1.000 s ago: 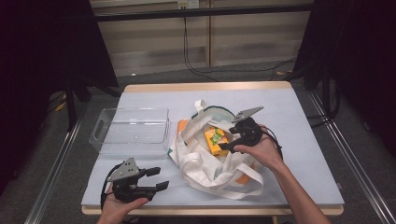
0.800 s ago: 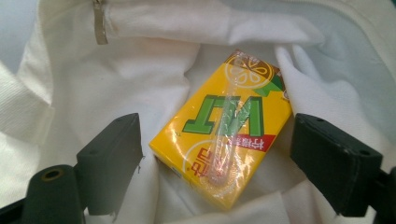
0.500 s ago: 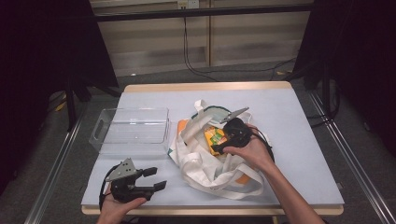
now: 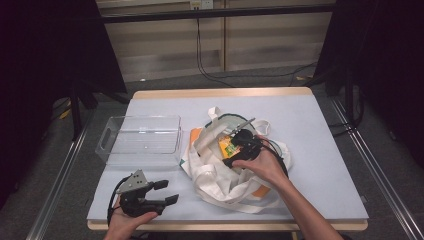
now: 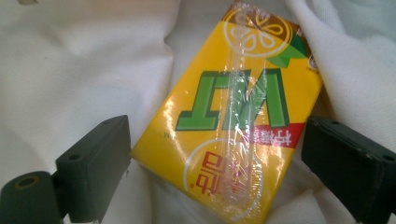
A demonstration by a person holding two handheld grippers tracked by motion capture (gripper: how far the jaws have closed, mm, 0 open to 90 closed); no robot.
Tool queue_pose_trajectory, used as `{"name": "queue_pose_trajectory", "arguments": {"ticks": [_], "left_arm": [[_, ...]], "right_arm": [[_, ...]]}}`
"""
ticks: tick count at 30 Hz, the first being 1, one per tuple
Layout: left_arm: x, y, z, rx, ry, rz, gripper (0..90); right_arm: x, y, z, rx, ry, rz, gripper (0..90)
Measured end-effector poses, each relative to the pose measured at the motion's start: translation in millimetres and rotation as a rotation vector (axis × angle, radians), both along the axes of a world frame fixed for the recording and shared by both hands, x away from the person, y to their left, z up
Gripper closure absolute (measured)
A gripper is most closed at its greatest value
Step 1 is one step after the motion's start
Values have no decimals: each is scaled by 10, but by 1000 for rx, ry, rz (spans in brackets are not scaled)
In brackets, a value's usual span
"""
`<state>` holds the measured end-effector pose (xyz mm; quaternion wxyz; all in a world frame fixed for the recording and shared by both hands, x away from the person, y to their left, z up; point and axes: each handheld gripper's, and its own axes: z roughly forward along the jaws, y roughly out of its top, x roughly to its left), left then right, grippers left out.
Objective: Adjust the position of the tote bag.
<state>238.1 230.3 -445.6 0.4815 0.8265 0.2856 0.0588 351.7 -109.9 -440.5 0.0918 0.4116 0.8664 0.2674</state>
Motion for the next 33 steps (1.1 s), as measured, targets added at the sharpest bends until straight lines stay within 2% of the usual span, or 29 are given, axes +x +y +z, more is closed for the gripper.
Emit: {"name": "queue_pose_trajectory", "arguments": {"ticks": [2,5,9,20,23,33], "left_arm": [[3,-2,-4,1,-1,-1,357],[2,2,-4,8,2,2,356],[6,0,-9,10,5,4,355],[12,-13,-21,7,7,-3,355],[12,-12,-21,6,6,-5,355],[16,-26,-24,14,8,-7,354]], "right_arm": [[3,3,-31,-3,19,-8,90],[7,-18,-88,19,44,-26,101],[-1,0,-122,5,59,-37,110],[3,-32,-93,52,70,-80,210],[2,-50,-79,50,67,-82,233],[41,-25,-110,51,72,-72,207]]}}
